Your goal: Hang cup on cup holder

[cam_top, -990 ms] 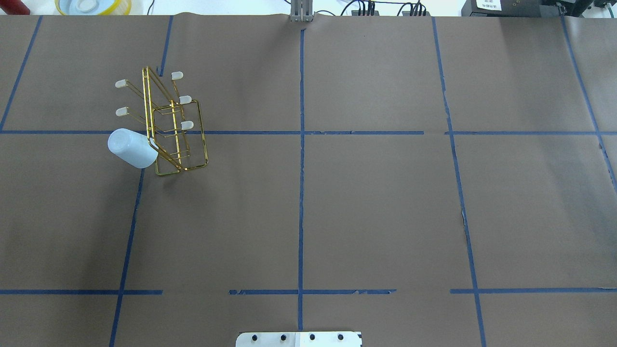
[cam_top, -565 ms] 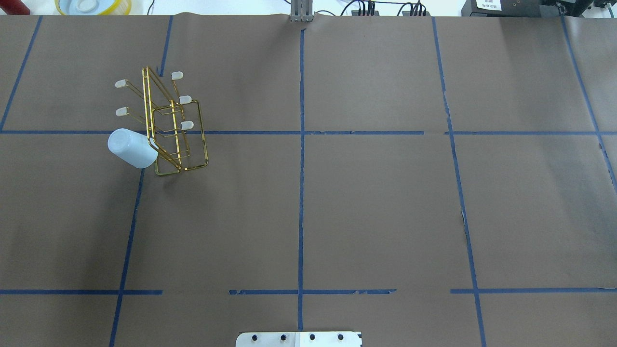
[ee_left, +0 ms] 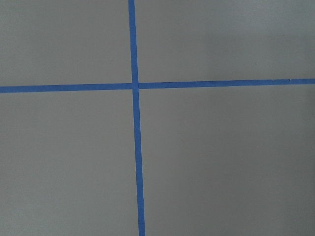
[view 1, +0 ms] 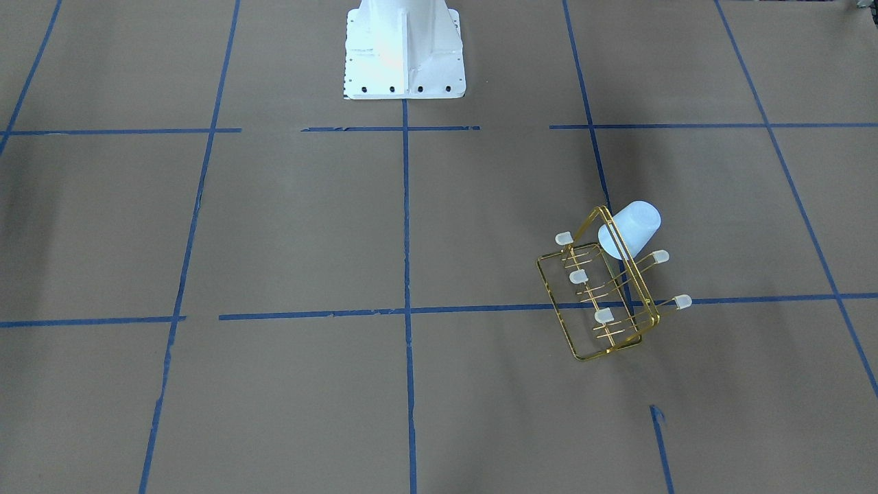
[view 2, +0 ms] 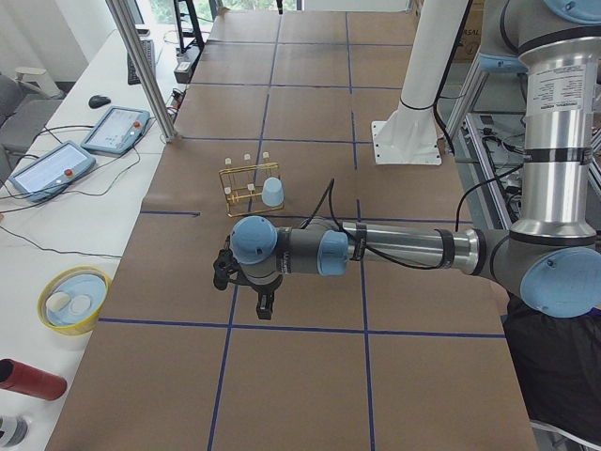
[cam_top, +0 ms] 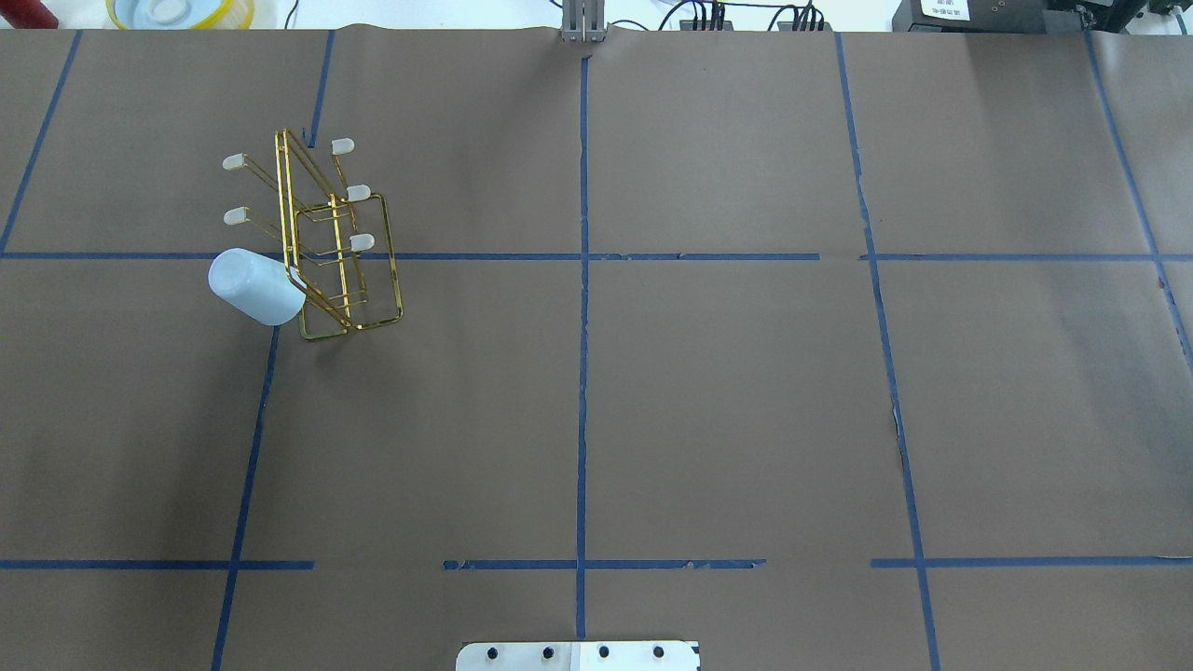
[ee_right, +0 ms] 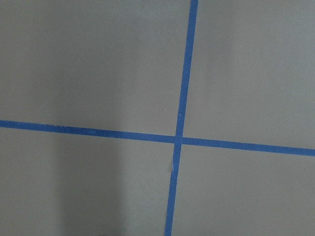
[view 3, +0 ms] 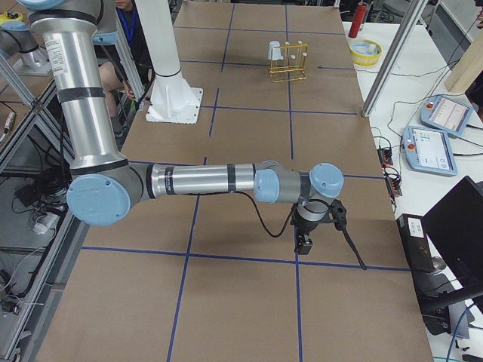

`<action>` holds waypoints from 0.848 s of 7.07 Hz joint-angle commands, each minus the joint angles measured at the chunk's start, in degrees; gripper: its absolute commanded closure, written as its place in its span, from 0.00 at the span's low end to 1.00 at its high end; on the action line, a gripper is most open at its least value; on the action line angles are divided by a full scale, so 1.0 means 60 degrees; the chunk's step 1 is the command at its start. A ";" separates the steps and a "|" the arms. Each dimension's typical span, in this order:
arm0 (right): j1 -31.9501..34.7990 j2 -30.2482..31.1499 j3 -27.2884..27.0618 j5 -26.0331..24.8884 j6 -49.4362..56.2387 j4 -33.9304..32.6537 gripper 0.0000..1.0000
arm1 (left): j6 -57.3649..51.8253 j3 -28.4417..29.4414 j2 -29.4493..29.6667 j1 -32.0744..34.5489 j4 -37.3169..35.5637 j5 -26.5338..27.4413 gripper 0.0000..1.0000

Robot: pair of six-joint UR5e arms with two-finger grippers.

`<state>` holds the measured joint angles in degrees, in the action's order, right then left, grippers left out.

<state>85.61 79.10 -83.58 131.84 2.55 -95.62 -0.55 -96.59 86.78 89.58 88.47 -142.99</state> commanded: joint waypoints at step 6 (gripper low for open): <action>-0.0014 0.0000 0.0000 0.0000 0.0000 0.0000 0.00 | -0.0055 0.0615 0.0288 0.0290 0.0124 0.1903 0.00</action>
<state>85.59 79.10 -83.59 131.84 2.55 -95.62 -0.82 -93.18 88.10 91.21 89.06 -131.85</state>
